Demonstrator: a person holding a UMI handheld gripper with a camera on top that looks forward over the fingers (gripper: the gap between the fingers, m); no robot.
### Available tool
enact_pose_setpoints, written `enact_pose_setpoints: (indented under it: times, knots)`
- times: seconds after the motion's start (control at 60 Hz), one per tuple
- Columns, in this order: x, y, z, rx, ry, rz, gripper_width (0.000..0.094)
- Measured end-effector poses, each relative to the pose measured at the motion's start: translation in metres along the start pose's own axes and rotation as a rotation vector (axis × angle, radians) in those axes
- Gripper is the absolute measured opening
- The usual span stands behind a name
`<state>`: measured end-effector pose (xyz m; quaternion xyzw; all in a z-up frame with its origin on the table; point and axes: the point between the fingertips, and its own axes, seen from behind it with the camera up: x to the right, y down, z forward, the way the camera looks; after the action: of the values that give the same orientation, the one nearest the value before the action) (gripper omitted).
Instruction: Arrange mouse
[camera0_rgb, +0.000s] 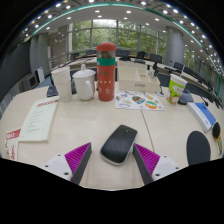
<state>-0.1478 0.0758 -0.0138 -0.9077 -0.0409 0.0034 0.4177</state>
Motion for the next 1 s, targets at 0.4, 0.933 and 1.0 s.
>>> enact_pose_setpoints:
  times: [0.4, 0.933, 1.0]
  knots:
    - [-0.010, -0.026, 0.032, 0.000, -0.008, -0.015, 0.0418]
    - [0.111, -0.125, -0.132, 0.253, -0.047, 0.010, 0.0306]
    - [0.159, -0.117, -0.143, 0.240, -0.013, 0.028, 0.0304]
